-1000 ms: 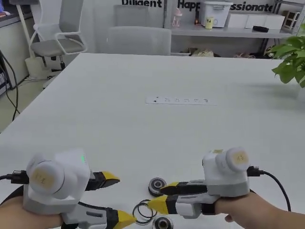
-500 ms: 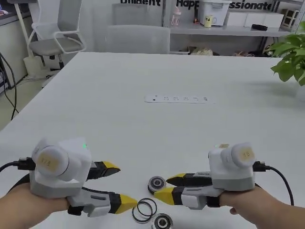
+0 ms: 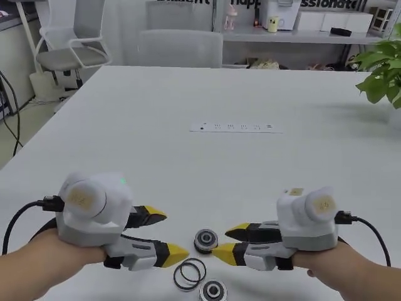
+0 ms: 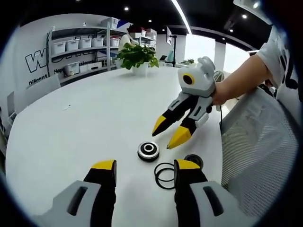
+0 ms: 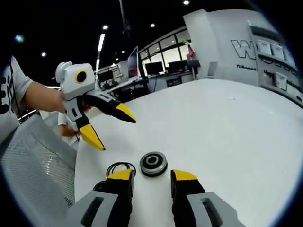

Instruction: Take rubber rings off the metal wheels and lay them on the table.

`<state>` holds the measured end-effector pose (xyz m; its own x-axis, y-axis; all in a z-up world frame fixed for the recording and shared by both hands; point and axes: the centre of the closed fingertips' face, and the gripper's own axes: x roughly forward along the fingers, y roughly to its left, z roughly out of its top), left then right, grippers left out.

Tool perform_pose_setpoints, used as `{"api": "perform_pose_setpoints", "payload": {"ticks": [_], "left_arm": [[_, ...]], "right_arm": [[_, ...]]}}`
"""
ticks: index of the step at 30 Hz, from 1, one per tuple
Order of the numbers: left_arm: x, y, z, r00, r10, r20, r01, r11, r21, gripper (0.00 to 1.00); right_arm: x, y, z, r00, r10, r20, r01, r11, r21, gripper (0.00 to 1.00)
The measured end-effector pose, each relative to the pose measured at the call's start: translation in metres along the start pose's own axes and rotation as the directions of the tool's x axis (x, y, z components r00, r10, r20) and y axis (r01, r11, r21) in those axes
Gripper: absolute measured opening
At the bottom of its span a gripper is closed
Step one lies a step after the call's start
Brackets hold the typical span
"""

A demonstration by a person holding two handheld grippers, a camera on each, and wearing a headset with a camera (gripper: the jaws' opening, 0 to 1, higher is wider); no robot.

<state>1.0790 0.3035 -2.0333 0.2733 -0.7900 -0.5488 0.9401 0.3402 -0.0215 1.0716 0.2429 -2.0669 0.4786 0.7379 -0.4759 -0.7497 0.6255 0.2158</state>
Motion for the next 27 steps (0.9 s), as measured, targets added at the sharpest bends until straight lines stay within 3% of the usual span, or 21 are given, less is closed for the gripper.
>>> {"api": "perform_pose_setpoints", "payload": {"ticks": [10, 27], "left_arm": [[0.012, -0.002, 0.000, 0.9998, -0.013, -0.012, 0.012, 1.000, -0.001, 0.43], [0.036, -0.012, 0.000, 0.9981, -0.052, -0.032, 0.052, 0.999, -0.003, 0.34]], "right_arm": [[0.006, 0.000, -0.005, 0.9997, 0.000, -0.025, -0.001, 0.998, -0.061, 0.26], [0.012, -0.002, -0.008, 0.9995, -0.008, -0.030, 0.006, 0.998, -0.067, 0.23]]}}
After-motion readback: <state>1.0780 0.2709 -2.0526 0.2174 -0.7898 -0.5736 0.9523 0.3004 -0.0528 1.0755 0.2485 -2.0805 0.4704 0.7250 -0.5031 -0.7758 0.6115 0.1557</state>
